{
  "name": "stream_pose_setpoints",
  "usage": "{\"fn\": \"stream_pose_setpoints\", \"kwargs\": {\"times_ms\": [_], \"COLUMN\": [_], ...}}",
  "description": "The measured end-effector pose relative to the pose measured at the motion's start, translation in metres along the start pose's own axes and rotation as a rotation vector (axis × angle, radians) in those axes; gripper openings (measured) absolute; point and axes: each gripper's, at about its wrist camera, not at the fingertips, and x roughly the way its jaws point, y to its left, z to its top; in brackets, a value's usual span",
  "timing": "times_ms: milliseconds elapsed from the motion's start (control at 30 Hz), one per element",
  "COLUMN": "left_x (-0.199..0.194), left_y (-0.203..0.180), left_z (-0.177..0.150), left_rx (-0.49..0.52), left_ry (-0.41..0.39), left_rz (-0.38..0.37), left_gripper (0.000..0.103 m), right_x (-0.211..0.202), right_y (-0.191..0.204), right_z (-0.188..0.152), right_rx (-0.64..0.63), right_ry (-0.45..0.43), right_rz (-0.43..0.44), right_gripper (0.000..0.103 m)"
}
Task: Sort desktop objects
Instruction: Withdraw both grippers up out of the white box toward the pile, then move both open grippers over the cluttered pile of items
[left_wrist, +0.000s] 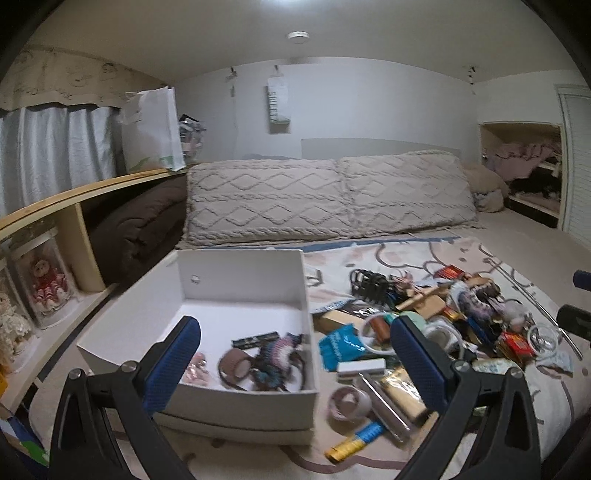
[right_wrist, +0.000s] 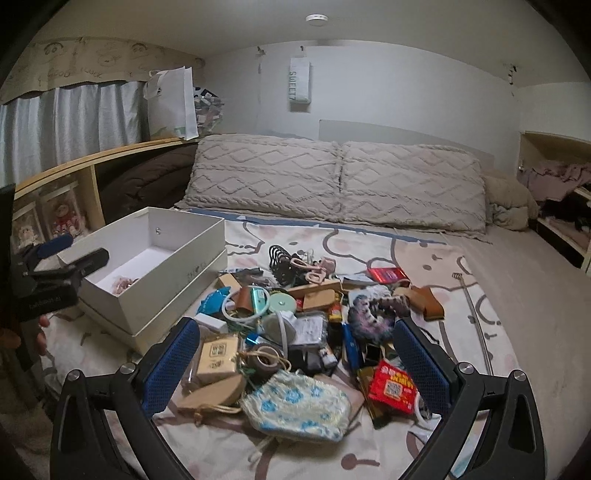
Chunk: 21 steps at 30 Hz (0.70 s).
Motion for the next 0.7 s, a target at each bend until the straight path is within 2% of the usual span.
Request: {"fn": "stream_pose_setpoints", "kwargs": {"times_ms": [267,533,700], "left_x": [0.004,-0.003,-0.004], "left_y": [-0.023,-0.048,-0.058], "left_z": [-0.024,-0.042,-0.055], "left_rx": [-0.027,0.005,0.027], "left_ry": [0.007,-0.035,-0.049], "left_rz": [-0.092,-0.139,-0.148], "left_gripper": [0.103,0.103,0.103], "right_x": [-0.003,-0.003,0.000], "right_y": [-0.011,-0.028,-0.029], "right_z": [-0.028,-0.055,-0.069], "right_rx": [0.000,0.029,0.003], "right_ry": [-0.006,-0.035,-0.054], "right_rz": [-0.037,-0.074,-0.113], "right_gripper": [0.103,0.103,0.103]}}
